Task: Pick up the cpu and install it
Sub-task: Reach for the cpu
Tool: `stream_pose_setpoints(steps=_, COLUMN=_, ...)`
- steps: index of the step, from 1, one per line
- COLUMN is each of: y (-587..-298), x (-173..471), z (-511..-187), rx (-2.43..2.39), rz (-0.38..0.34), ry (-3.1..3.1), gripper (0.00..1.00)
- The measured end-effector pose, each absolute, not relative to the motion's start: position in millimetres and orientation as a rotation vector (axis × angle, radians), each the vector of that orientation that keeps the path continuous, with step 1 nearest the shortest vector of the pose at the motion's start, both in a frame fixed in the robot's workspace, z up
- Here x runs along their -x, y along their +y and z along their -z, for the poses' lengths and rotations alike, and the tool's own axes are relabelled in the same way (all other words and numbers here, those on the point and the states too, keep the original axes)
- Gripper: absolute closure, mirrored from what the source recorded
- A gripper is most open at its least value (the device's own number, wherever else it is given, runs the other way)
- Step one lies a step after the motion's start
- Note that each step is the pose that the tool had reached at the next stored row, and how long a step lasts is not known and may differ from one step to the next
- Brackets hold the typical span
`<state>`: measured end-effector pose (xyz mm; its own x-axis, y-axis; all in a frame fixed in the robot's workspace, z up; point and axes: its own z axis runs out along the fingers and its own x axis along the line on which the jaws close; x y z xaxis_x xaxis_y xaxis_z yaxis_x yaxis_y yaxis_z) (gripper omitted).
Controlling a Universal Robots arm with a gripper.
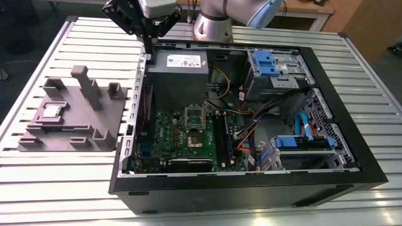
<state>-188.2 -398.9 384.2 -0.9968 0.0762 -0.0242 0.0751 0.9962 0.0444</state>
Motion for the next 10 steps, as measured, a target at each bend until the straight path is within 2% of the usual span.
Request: stream_pose_setpoints(steps=10, y=-398.9, x=190.8, z=-383.7, rx=-0.118, rz=-0.068, ry=3.113, gripper=0.90)
